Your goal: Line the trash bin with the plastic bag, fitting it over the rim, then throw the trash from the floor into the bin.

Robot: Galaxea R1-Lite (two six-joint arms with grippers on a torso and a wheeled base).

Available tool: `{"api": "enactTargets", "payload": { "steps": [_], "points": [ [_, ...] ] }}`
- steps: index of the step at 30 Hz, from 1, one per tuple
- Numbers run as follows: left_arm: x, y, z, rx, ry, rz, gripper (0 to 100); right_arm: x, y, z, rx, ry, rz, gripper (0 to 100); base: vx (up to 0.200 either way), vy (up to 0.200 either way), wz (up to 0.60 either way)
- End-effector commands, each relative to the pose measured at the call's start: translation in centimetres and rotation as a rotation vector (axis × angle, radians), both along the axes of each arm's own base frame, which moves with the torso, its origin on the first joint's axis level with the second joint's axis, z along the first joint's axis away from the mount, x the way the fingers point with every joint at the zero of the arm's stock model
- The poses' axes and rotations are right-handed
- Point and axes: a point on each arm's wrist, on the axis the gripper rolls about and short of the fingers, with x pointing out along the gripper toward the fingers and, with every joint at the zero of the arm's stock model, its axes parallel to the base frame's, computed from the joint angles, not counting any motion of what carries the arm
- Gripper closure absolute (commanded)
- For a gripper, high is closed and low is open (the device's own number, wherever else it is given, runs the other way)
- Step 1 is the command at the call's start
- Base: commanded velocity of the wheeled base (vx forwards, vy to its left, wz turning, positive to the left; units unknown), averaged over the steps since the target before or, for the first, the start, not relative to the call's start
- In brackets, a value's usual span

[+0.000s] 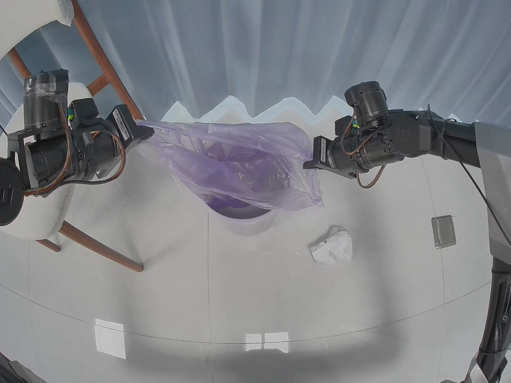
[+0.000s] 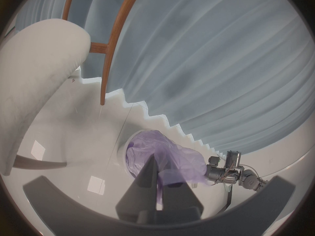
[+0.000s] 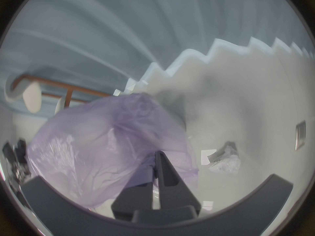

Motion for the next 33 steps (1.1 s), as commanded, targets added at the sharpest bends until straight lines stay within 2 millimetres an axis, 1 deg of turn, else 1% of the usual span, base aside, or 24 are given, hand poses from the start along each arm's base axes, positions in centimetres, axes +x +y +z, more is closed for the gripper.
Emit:
{"api": "enactTargets", "payload": {
  "steps": [1,2,3,4,7,8,9,14,17,18,19,23,24,27,28,30,31,32,33],
  "points": [
    [0.1,0.1,-0.1,-0.053,0.023,0.012,100,2.0,-3.1,-1.0,0.059,0.064,-0.177,100,0.0,0.0,0.0],
    [0.1,0.1,-0.1,-0.064,0.027,0.014,100,2.4,-3.6,-1.3,0.075,0.087,-0.226,100,0.0,0.0,0.0],
    [0.1,0.1,-0.1,-0.064,0.027,0.014,100,2.4,-3.6,-1.3,0.075,0.087,-0.226,100,0.0,0.0,0.0],
    [0.2,0.3,-0.2,-0.071,0.034,0.02,100,2.7,-4.1,-1.5,0.12,0.122,-0.299,100,0.0,0.0,0.0],
    [0.2,0.4,-0.2,-0.071,0.035,0.023,100,2.6,-4.1,-1.4,0.209,0.183,-0.381,100,0.0,0.0,0.0],
    [0.2,0.4,-0.3,-0.071,0.037,0.023,100,2.6,-4.1,-1.4,0.214,0.185,-0.385,100,0.0,0.0,0.0],
    [0.2,0.1,-0.3,-0.07,0.038,0.014,100,2.5,-3.9,-1.2,0.251,0.212,-0.41,100,0.0,0.0,0.0],
    [-0.1,-0.5,-0.6,-0.064,0.047,-0.012,100,1.8,-3.0,-0.5,0.271,0.211,-0.385,100,0.0,0.0,0.0],
    [-0.4,-1.2,-1.1,-0.053,0.061,-0.037,100,0.9,-1.9,0.2,0.292,0.225,-0.326,100,0.0,0.0,0.0],
    [-0.4,-1.3,-1.1,-0.053,0.061,-0.038,100,0.9,-1.7,0.1,0.291,0.227,-0.322,100,0.0,0.0,0.0],
    [-0.4,-1.4,-1.1,-0.054,0.059,-0.043,100,0.5,-1.0,0.1,0.287,0.232,-0.306,100,0.0,0.0,0.0],
    [-0.3,-1.4,-0.8,-0.058,0.047,-0.044,100,0.2,0.1,0.1,0.278,0.223,-0.261,100,0.0,0.0,0.0],
    [-0.4,-1.4,-0.7,-0.059,0.044,-0.044,100,-0.1,0.5,0.2,0.27,0.215,-0.224,100,0.0,0.0,0.0],
    [-0.5,-1.2,-0.5,-0.064,0.036,-0.038,100,-1.3,1.4,1.3,0.275,0.215,-0.131,100,0.0,0.0,0.0],
    [-0.5,-1.1,-0.6,-0.065,0.037,-0.034,100,-2.7,1.6,2.4,0.282,0.24,-0.085,100,0.0,0.0,0.0],
    [-0.9,-0.9,-0.3,-0.07,0.028,-0.033,100,-4.8,1.4,3.3,0.257,0.336,-0.046,100,0.0,0.0,0.0],
    [-1.0,-0.9,-0.2,-0.071,0.026,-0.034,100,-5.3,1.2,3.5,0.25,0.363,-0.038,100,0.0,0.0,0.0],
    [-1.0,-0.9,-0.1,-0.072,0.023,-0.033,100,-7.6,0.5,4.6,0.231,0.463,-0.001,100,0.0,0.0,0.0],
    [-1.0,-0.9,-0.1,-0.072,0.023,-0.033,100,-8.7,0.1,5.0,0.225,0.516,0.02,100,0.0,0.0,0.0]
  ]
}}
